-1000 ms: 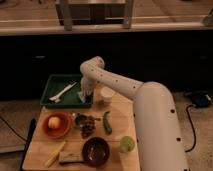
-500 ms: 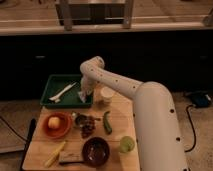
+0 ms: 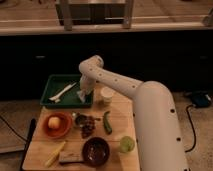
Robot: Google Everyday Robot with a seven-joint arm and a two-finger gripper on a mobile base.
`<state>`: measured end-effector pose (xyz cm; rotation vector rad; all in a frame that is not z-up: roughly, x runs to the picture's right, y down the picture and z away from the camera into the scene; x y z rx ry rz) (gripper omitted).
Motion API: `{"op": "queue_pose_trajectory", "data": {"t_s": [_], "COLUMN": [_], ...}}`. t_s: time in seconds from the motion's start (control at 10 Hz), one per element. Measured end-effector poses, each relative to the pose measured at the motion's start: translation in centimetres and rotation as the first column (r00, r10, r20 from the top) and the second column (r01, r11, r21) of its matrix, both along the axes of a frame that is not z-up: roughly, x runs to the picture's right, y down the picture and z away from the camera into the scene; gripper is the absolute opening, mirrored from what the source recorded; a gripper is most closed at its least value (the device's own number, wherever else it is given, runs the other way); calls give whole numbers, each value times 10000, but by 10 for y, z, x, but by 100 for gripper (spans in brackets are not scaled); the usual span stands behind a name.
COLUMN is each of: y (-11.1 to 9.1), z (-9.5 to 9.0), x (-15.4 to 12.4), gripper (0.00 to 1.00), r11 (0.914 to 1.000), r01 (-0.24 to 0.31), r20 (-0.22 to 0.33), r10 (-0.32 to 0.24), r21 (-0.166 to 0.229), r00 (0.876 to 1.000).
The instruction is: Place towel in tray
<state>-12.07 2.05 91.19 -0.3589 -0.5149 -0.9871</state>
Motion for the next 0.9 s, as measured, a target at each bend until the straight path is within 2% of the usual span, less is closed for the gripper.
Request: {"op": "queue_pose_trajectory", "data": {"t_s": [0.9], "y": [-12], "z": [-19], "x": [-20], "gripper": [3], "r11": [9984], "r01": [382], "r20": [228], "r10": [-391], "r21": [407], "r00": [9990]}}
